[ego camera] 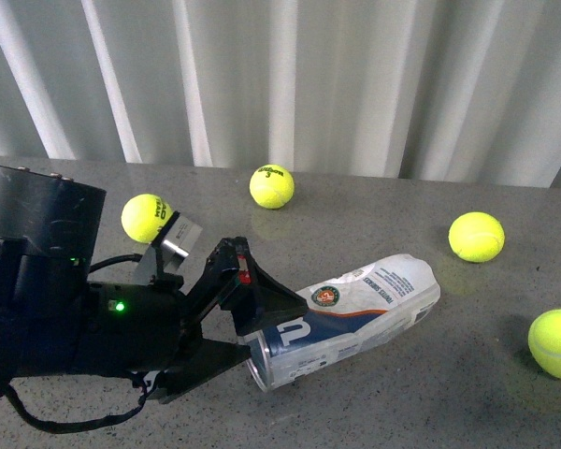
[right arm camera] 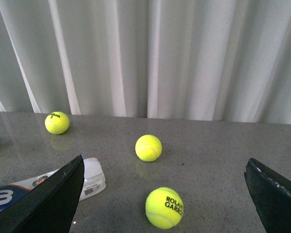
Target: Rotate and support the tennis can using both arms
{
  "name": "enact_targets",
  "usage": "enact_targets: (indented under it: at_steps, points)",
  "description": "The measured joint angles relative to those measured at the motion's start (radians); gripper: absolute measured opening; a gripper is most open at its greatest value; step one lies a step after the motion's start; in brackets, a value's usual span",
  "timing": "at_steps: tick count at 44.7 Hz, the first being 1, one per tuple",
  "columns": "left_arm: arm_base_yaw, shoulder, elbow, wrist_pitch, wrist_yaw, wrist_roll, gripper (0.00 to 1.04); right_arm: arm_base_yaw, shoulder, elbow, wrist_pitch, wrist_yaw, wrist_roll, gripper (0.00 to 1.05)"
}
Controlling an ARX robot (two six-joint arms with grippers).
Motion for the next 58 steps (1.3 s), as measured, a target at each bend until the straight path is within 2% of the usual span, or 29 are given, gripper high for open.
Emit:
enact_targets:
  at_steps: [12,20,24,32,37,39,48,53,54,58]
  points:
    - [-0.035,0.061,0.076,-0.024,-0.025,-0.036,0.96,0.0,0.0,0.0,0.0,0.0,0.0,0.98]
    - [-0.035,0.091,0.086,-0.035,-0.036,-0.073,0.73,0.0,0.0,0.0,0.0,0.0,0.0,0.98]
    - [-0.033,0.097,0.087,-0.041,-0.046,-0.093,0.55,0.0,0.0,0.0,0.0,0.0,0.0,0.98]
    - [-0.025,0.087,0.086,-0.029,-0.026,-0.121,0.3,0.0,0.0,0.0,0.0,0.0,0.0,0.98]
    - [-0.021,0.034,0.072,-0.064,-0.019,-0.125,0.1,0.0,0.0,0.0,0.0,0.0,0.0,0.98]
    - [-0.018,-0.014,0.065,-0.109,-0.002,-0.12,0.03,0.0,0.0,0.0,0.0,0.0,0.0,0.98]
    - [0.002,-0.274,0.132,-0.553,-0.024,0.095,0.04,0.0,0.0,0.0,0.0,0.0,0.0,0.98]
    - [0.014,-0.362,0.264,-0.855,-0.095,0.29,0.04,0.0,0.0,0.0,0.0,0.0,0.0,0.98]
    - [0.017,-0.38,0.318,-0.955,-0.128,0.359,0.04,0.0,0.0,0.0,0.0,0.0,0.0,0.98]
    - [0.018,-0.397,0.467,-1.199,-0.236,0.541,0.04,0.0,0.0,0.0,0.0,0.0,0.0,0.98]
